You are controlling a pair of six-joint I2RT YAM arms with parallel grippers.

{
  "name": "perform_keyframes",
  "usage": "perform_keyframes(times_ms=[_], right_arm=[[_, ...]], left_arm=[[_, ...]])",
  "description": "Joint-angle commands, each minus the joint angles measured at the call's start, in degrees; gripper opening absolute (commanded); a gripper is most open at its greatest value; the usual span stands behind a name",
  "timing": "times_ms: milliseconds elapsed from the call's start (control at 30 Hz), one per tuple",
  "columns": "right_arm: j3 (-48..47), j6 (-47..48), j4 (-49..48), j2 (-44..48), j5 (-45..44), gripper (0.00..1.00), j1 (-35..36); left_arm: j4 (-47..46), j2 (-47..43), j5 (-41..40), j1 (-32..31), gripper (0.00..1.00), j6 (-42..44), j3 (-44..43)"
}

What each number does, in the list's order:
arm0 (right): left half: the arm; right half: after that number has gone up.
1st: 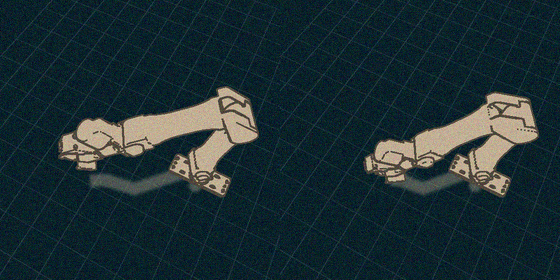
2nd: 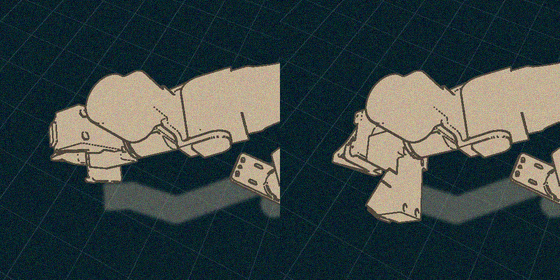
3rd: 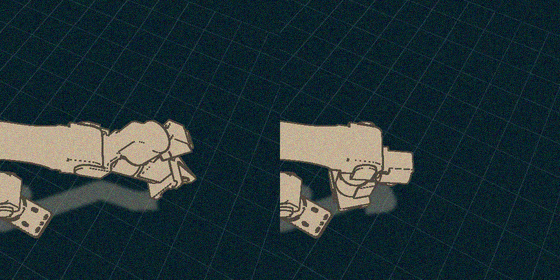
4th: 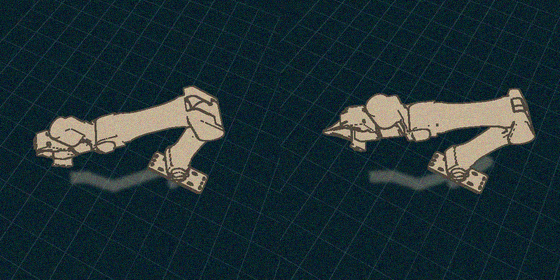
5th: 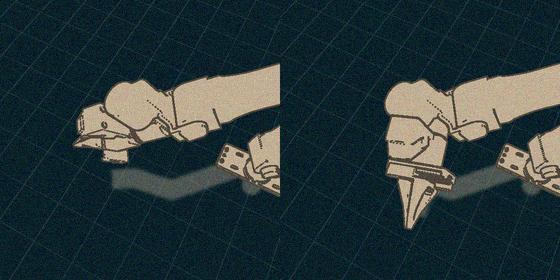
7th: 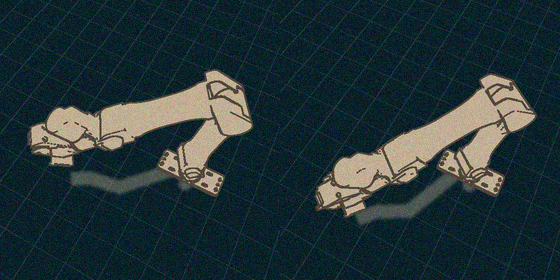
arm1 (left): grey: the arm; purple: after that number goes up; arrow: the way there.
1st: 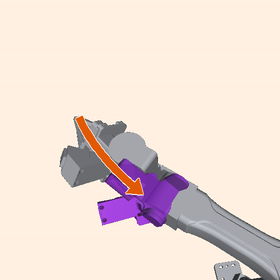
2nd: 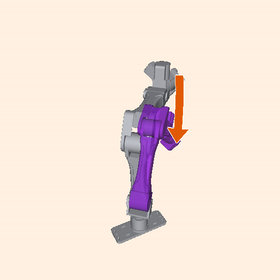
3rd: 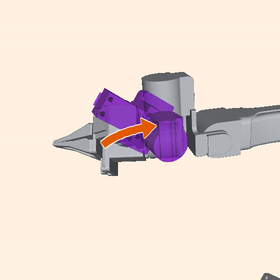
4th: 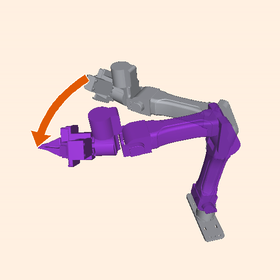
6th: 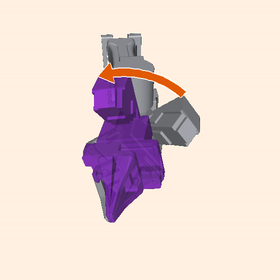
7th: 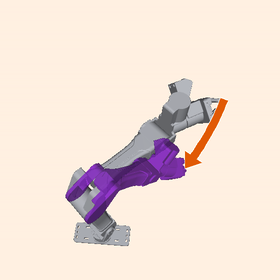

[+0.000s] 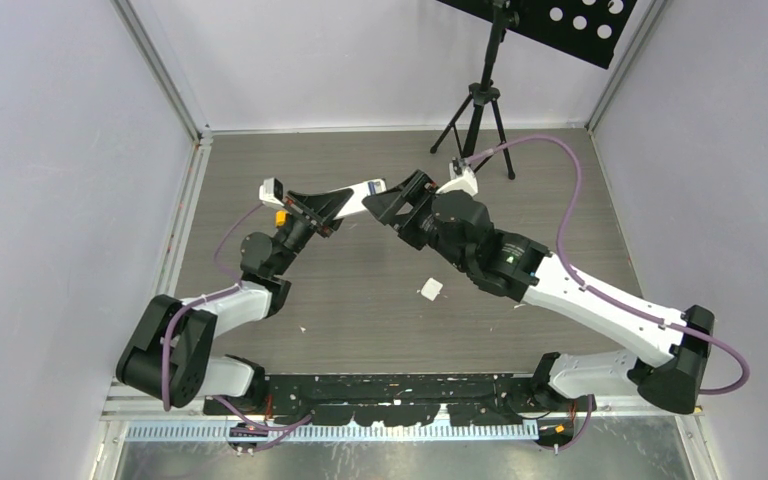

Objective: Load the batteries into the remote control
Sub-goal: Load the battery into the remote control.

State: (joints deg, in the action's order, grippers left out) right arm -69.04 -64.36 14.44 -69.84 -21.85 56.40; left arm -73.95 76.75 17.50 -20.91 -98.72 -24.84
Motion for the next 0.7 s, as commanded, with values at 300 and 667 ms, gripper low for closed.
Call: perform_keyframes(times_ms=[300,667], right_arm=[[3.29,-20.04,-17.72,-5.32,-4.75,0.82,-0.47],[3.66,-22.76,-20.3,-6.42,-6.48,0.76,-1.58]], left_arm=[[-3.92,-5.04,-0.78,0.08,0.0,3.88,-0.66],[-3.87,-5.19,-0.19,0.08,0.0,5.63,0.23]])
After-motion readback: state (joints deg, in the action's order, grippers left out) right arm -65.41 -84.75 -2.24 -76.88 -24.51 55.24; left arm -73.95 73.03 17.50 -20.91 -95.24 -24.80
